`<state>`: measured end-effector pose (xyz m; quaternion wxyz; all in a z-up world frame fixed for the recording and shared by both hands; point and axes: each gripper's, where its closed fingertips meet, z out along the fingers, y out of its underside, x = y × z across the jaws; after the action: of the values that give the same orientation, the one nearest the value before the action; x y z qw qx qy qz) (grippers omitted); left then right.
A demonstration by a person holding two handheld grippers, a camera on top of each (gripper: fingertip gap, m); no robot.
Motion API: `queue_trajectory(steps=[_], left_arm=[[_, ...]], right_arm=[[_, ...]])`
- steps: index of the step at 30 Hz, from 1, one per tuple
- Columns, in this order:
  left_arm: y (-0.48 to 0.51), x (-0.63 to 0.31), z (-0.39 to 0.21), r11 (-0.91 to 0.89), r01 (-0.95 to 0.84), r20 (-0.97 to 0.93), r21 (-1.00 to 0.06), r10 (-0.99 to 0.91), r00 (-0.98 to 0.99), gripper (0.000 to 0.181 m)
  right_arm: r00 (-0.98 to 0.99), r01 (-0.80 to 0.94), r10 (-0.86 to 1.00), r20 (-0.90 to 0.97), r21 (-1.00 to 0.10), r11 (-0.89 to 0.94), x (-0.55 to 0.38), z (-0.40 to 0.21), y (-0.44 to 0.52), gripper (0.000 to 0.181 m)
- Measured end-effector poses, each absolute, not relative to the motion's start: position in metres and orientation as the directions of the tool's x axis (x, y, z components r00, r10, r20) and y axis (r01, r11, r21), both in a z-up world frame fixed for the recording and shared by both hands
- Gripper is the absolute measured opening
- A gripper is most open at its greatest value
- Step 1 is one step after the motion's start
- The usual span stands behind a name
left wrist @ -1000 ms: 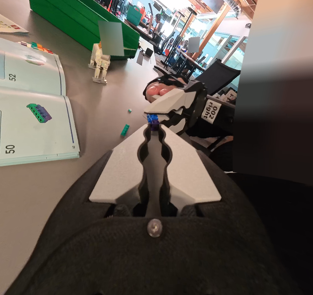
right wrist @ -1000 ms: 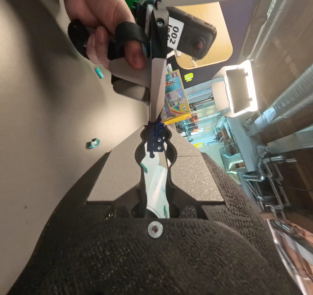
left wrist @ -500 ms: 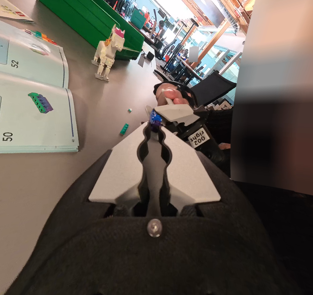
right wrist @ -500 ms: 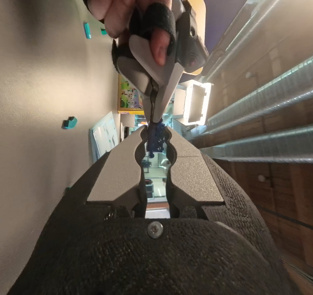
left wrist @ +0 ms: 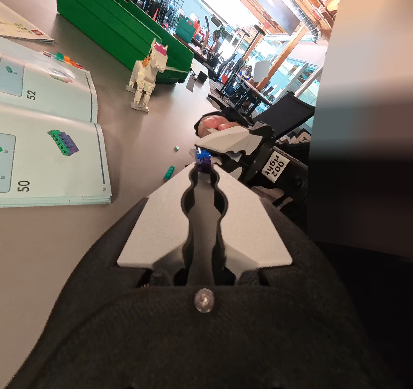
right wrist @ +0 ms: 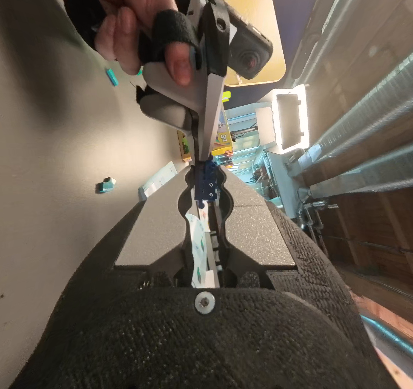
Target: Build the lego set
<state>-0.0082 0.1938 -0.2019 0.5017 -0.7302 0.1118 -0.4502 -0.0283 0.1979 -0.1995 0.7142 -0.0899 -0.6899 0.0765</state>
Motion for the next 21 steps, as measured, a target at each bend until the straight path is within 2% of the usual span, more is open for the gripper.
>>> queue_trajectory(steps=[1, 8, 21], left_arm=[[0.194, -0.009, -0.202, -0.465, 0.282, 0.535, -0.840, -0.617, 0.577, 0.009], [0.199, -0.017, -0.205, -0.406, 0.225, 0.441, -0.886, -0.585, 0.681, 0.021], [0.197, -0.014, -0.195, -0.335, 0.228, 0.397, -0.914, -0.623, 0.674, 0.019]], right_arm=[[0.038, 0.016, 0.235, 0.971, -0.236, 0.972, -0.029, -0.199, 0.198, 0.017], [0.062, 0.046, 0.256, 0.965, -0.259, 0.965, -0.030, -0.197, 0.207, 0.017], [0.081, 0.015, 0.251, 0.965, -0.253, 0.967, -0.028, -0.192, 0.202, 0.017]])
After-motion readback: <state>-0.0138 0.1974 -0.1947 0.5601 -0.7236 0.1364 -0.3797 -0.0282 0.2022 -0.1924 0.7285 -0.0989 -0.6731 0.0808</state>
